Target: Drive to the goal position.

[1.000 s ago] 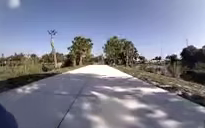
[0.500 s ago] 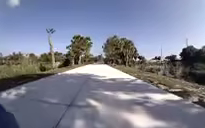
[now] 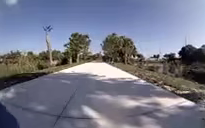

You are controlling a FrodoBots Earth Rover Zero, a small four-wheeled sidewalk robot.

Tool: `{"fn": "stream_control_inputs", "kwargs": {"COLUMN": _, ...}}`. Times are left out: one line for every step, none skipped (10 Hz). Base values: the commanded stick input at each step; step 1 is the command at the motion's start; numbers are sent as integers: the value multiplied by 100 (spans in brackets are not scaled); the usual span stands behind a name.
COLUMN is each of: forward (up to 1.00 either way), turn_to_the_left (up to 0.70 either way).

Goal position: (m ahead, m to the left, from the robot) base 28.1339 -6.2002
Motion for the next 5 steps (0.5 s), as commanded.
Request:
{"fn": "stream_control_inputs", "kwargs": {"forward": 70, "turn_to_the_left": 35}}
{"fn": "stream_control_inputs", "kwargs": {"forward": 70, "turn_to_the_left": 35}}
{"fn": "stream_control_inputs", "kwargs": {"forward": 70, "turn_to_the_left": 35}}
{"fn": "stream_control_inputs", "kwargs": {"forward": 70, "turn_to_the_left": 35}}
{"fn": "stream_control_inputs", "kwargs": {"forward": 70, "turn_to_the_left": 35}}
